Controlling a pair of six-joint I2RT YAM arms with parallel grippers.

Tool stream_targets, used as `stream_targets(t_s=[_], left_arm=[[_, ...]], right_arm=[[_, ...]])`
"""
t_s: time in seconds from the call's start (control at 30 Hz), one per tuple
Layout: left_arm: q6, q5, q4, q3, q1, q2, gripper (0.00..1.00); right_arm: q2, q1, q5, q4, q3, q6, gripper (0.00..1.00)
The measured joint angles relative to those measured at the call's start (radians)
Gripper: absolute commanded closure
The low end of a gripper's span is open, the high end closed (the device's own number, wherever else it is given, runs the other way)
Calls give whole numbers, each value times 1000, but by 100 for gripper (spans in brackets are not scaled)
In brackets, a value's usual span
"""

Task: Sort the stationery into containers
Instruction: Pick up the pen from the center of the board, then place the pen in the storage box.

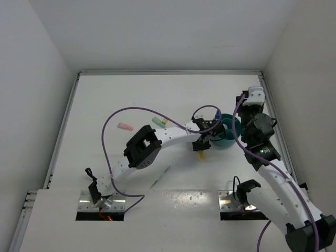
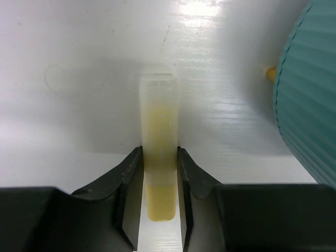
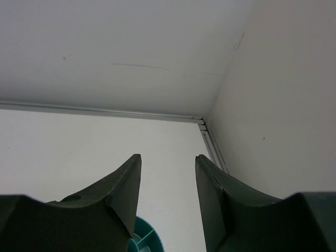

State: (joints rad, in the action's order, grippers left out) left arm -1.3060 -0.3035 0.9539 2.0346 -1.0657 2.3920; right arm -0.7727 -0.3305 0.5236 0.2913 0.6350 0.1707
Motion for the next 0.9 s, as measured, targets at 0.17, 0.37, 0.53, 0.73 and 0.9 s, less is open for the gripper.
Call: stream_targets(t_s=[0.17,0.37,0.53,0.73,0.9], left_arm=[[82,-78,16,-6,0,-17,100],[270,-267,-68,-189,-16,-267,100],[571,-351,-594,-609,-56,-690,100],[803,-232,-1154,-755,-38,-741,100],[917,-97,-1434,-721,-27,-575,100]], right_arm=[[0,0,0,1,-1,0,60],[0,0,-4,5,-7,-8,87],[0,0,-3,11,-11,-13,76],[6,0,-8,35,-38,-14,100],[29,0,-10,77,-85,-6,97]])
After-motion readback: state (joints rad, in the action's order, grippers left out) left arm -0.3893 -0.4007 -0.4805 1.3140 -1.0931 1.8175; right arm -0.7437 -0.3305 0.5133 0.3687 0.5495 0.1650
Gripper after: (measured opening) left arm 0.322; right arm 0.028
